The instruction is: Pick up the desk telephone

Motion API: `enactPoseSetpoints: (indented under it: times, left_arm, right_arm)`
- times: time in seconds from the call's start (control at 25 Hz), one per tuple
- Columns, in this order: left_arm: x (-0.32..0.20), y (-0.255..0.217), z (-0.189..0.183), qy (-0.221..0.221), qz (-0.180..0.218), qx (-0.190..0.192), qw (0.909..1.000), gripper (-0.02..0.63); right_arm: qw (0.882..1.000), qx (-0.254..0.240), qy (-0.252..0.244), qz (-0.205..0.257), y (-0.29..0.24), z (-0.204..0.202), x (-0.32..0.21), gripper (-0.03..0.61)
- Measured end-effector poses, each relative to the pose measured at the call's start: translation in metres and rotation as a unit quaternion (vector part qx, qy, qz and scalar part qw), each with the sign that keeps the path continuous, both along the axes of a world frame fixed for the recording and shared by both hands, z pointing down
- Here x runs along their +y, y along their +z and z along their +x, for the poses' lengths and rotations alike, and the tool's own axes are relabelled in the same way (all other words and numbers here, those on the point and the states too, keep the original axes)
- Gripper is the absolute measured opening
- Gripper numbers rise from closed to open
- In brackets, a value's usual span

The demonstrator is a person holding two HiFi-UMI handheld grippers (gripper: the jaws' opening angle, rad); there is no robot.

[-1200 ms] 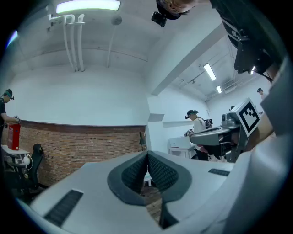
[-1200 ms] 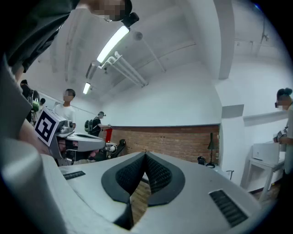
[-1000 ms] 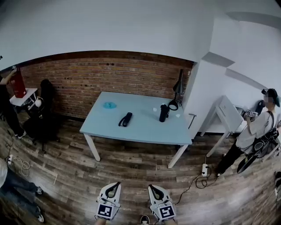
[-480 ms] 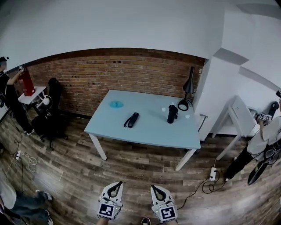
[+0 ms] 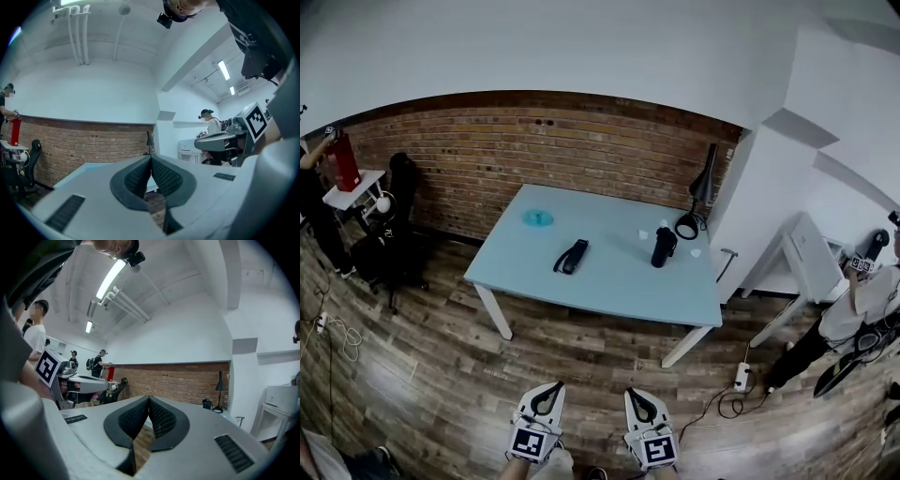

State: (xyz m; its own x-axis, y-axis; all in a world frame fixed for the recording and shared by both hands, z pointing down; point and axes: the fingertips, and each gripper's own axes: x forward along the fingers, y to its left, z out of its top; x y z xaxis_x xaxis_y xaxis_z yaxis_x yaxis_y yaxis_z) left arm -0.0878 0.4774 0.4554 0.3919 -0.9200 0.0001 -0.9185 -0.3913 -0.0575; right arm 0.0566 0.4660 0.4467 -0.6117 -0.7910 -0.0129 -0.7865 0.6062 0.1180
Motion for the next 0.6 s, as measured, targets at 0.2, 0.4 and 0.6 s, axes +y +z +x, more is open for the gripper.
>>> enactPoseSetpoints:
  times: [0.2,0.4,0.6]
  left_arm:
    - [-0.033,-0.009,-0.02,0.022,-0.012,0.019,0.9995,0.028]
    - [-0.053,-0.01,-0.038,0.041,0.008,0.039,0.9984,0.028]
    - [-0.072,-0.004,-0.045,0.05,-0.015,0.034,0.998,0.028]
  right_arm:
    - [1.0,0.008,0.02,0.013,-0.014,-0.023,-0.029,0.021]
    - [0.999,0.014,0.034,0.015,-0.023,-0.046,-0.043,0.021]
    - [0.999,0.026,0.032,-0.02,-0.018,-0.064,-0.057,0.021]
